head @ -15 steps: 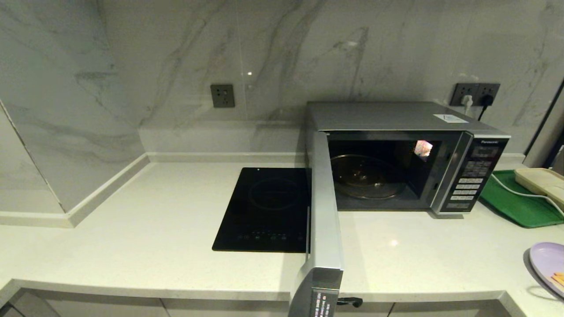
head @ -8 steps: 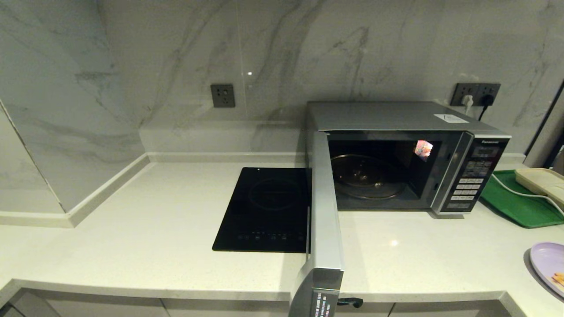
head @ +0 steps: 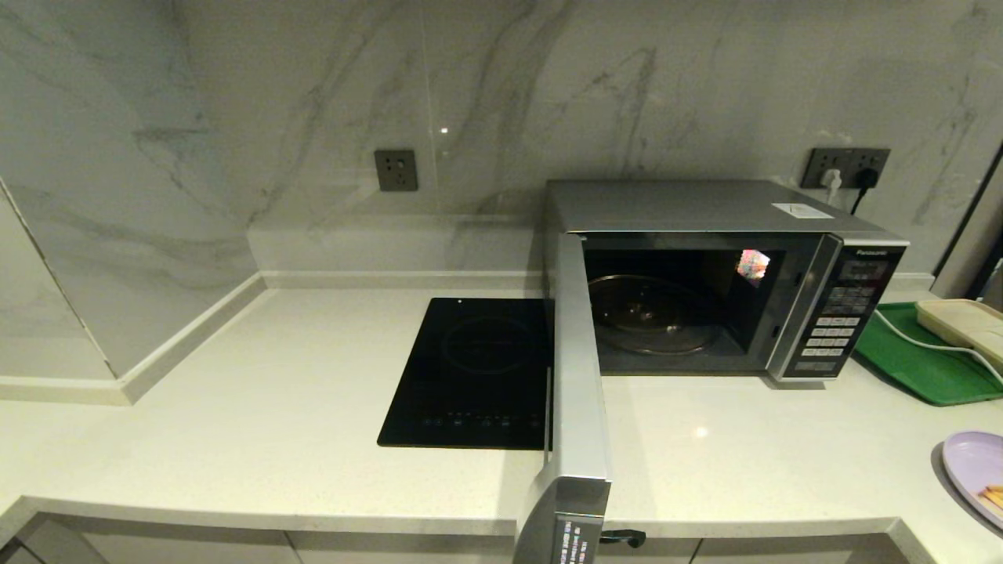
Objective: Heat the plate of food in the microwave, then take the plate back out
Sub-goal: Put the plate in the microwave oven
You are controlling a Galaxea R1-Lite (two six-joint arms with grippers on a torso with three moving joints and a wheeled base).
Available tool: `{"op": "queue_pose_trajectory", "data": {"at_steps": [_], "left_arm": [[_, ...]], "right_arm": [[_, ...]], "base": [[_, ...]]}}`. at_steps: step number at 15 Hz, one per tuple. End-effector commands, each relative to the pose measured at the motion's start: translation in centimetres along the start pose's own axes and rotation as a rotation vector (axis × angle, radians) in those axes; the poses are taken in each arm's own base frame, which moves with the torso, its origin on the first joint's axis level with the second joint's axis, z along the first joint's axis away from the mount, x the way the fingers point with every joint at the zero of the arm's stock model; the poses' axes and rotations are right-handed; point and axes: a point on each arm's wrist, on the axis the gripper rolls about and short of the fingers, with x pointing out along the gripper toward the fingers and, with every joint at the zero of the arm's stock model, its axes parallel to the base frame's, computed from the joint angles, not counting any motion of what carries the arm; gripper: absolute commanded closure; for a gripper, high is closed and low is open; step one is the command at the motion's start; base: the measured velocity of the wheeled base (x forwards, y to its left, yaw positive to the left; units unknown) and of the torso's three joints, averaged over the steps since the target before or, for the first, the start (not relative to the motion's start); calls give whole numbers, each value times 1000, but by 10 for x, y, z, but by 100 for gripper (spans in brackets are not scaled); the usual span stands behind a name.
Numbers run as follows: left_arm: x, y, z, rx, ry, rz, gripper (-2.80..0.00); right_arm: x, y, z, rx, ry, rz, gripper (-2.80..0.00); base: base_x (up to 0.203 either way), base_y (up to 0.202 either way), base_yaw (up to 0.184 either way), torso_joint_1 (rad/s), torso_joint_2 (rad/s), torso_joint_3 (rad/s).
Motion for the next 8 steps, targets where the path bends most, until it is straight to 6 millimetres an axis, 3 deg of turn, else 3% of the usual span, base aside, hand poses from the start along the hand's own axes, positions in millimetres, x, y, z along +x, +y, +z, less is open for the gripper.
{"op": "queue_pose_trajectory", "data": {"at_steps": [1, 8], "left_arm": [[0, 0, 0, -1, -1, 1, 0], [0, 0, 0, -1, -1, 1, 0]], "right_arm": [[13, 1, 0, 1, 25, -14, -280], [23, -3, -7, 0, 65, -32, -280]], "base": [[0, 0, 0, 0, 0, 0], [0, 0, 0, 0, 0, 0]]}}
